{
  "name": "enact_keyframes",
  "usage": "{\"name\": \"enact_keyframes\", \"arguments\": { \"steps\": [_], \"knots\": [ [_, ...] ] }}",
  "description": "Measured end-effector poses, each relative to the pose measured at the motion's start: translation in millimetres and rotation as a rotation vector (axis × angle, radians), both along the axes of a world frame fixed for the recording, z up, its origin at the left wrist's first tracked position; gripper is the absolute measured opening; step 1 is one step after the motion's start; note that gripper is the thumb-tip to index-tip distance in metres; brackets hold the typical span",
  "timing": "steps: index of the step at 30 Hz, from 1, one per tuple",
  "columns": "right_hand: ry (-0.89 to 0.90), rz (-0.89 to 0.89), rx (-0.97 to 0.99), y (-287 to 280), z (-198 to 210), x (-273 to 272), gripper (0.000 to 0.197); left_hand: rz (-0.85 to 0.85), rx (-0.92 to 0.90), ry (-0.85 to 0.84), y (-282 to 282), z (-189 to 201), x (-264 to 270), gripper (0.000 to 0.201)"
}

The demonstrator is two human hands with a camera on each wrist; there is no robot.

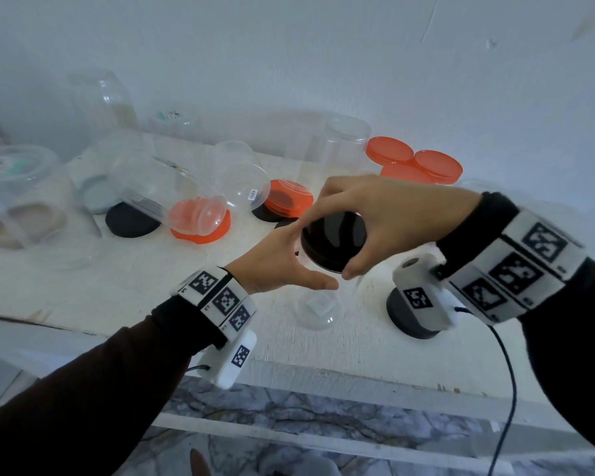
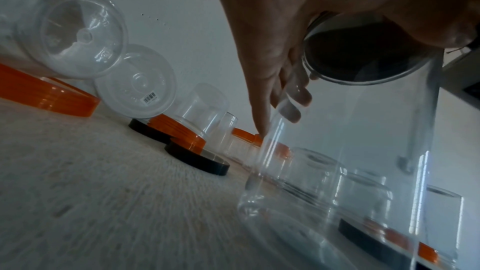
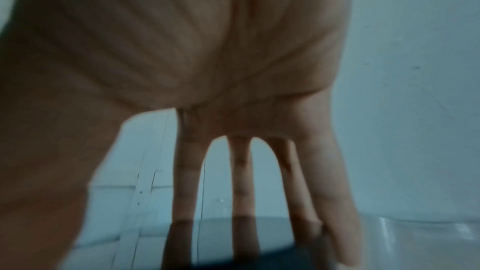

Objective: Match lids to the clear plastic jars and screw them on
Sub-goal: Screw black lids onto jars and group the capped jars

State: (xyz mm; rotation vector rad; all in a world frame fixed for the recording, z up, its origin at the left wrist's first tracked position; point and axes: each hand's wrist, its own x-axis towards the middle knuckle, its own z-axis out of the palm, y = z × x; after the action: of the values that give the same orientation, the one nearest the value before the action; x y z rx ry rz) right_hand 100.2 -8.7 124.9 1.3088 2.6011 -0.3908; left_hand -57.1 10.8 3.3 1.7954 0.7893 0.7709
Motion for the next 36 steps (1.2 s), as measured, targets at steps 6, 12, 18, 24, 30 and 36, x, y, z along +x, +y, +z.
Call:
{"name": "enact_keyframes", "arguments": {
  "steps": [6,12,18,24,30,36],
  "knots": [
    [-0.041,-0.158,0.401,-2,-20,-11,0.072,0.014,-0.013,-0.044,-6,-1,4,0.072],
    [-0.046,-0.026,-0.065,-2,4,-1,0.072,0.054,0.017,0.022,-5,-1,2,0.073],
    [-0.054,-0.113,0.238,-5,-10,-12,0.06,0.062,0.02,0.009,-9,-1,4,0.07],
    [-0.101,-0.06,0.065,-4,0,-4,0.071,0.039,-0.006,0.02,-7,-1,1,0.067],
    [-0.001,-0.075,0.142,-4,-5,-2,0.063,0.029,-0.01,-0.012,-8,-2,1,0.068],
    [-0.054,-0.125,0.275,-8,-11,-3,0.07,0.051,-0.001,-0.023,-10,-2,5,0.07]
  ]
}}
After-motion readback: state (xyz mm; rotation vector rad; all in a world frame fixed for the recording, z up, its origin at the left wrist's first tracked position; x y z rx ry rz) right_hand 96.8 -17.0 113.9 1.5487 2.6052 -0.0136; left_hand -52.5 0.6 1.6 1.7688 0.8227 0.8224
